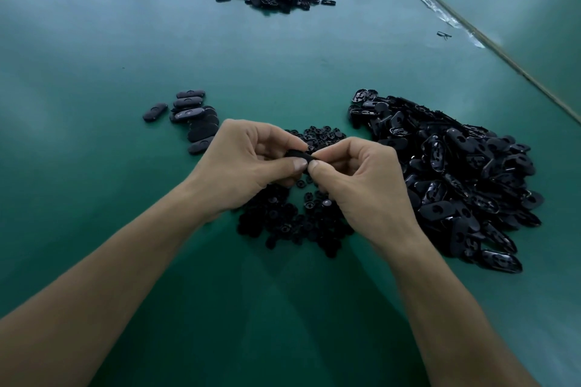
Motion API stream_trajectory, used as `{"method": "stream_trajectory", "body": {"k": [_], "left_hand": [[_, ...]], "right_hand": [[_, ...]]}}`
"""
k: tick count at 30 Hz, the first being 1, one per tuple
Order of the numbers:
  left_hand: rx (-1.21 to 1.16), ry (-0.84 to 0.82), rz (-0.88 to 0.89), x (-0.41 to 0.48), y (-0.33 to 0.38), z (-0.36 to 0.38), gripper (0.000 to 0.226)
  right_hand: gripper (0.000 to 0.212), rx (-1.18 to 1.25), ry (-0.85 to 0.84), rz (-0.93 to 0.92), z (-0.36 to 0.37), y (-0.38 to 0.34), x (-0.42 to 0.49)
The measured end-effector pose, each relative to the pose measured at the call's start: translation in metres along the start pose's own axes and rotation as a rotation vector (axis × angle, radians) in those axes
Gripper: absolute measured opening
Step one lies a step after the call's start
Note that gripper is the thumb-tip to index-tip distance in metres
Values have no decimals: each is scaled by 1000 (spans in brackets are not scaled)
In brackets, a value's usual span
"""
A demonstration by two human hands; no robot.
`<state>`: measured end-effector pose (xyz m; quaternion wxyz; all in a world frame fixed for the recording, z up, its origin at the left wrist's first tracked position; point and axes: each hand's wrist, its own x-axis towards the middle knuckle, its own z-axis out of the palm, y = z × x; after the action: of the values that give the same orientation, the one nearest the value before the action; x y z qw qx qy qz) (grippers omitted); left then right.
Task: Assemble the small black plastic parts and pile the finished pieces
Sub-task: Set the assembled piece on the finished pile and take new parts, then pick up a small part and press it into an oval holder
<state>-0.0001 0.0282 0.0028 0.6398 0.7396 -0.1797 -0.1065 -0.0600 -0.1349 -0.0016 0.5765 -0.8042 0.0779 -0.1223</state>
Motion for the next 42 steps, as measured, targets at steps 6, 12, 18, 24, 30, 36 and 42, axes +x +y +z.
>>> {"method": "stream_trajectory", "body": {"k": [6, 12, 18, 24, 30, 36, 42], "left_hand": [[2, 28, 24, 1, -1, -1, 16], [10, 236, 30, 10, -4, -18, 16], [80, 476, 6, 21, -15, -57, 12], [237, 597, 18, 22, -28, -66, 21], [578, 685, -51, 21, -41, -80, 15], [629, 693, 20, 21, -42, -78, 10], [387, 406, 96, 21, -18, -49, 11]], "right_hand": [[6, -60, -6, -53, -3, -2, 1], [22, -642, 235, -130, -24, 1, 4], [30, -942, 207, 73, -32, 5, 4], [36, -875, 257, 56, -32, 5, 5], [29, -802, 369, -12, -34, 7, 6], [29, -691, 425, -110, -36, 8, 8], [28, -187, 213, -213, -19, 3, 7]]}}
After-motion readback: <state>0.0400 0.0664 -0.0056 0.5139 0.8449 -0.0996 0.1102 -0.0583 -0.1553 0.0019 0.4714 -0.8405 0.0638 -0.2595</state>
